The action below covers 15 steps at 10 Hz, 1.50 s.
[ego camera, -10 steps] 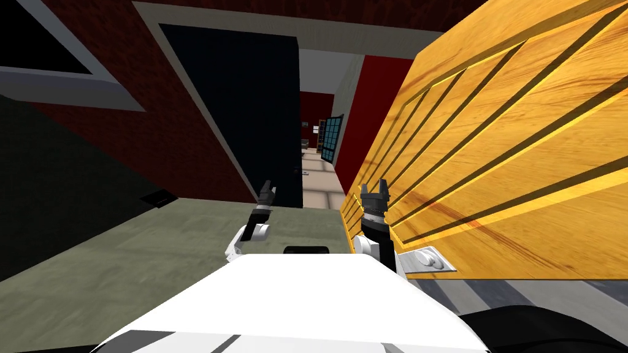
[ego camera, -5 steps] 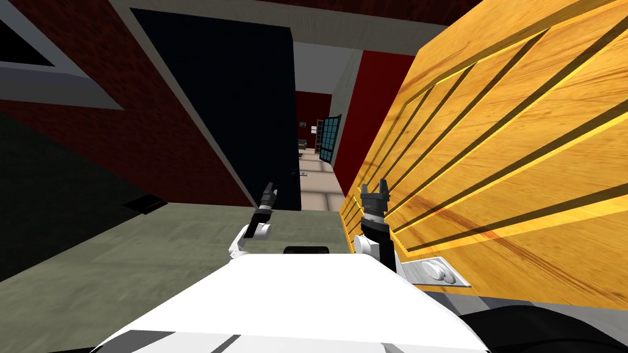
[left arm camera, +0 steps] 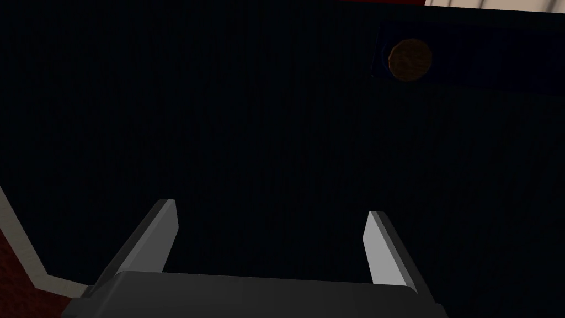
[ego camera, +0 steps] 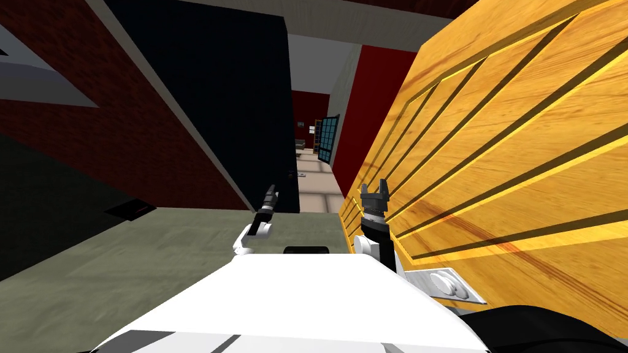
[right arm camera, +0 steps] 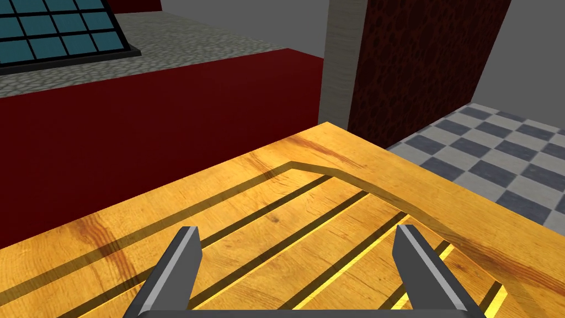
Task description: Pull the door open
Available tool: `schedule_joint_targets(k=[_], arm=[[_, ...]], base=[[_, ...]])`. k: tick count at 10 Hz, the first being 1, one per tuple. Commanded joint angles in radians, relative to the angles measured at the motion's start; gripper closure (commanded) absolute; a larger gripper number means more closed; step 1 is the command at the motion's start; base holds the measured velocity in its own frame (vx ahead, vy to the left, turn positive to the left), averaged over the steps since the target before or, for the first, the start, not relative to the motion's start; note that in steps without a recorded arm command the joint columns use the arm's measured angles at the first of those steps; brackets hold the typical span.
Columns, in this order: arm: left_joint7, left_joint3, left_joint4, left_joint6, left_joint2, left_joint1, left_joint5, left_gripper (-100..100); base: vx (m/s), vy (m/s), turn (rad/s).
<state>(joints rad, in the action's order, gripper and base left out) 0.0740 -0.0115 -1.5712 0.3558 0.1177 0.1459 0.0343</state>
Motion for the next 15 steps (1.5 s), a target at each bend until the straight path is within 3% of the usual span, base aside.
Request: schedule_joint_targets(k=[1,8,11,12,13,14,15], arm=[[0.004,-0.003,0.043,-0.014,0.004,-0.016,0.002,-100],[0.012,-0.011,0.198,-0.056,0.010,-0.080,0.007,-100],[0.015,-0.014,0.248,-0.069,0.011,-0.100,0.008,-100],[0.015,-0.013,0.229,-0.067,0.012,-0.094,0.008,-100],[0.030,-0.030,0.252,-0.058,0.037,-0.098,0.020,-100],[0.036,-0.036,0.260,-0.054,0.047,-0.099,0.024,-100],[0.048,-0.050,0.278,-0.044,0.067,-0.102,0.032,-100]], base=[[0.117,0.008,-0.079],[0.137,-0.003,-0.046],[0.095,0.003,-0.040],[0.049,-0.001,-0.010],[0.119,-0.046,-0.175],[0.182,-0.056,-0.140],[0.183,-0.042,-0.115]])
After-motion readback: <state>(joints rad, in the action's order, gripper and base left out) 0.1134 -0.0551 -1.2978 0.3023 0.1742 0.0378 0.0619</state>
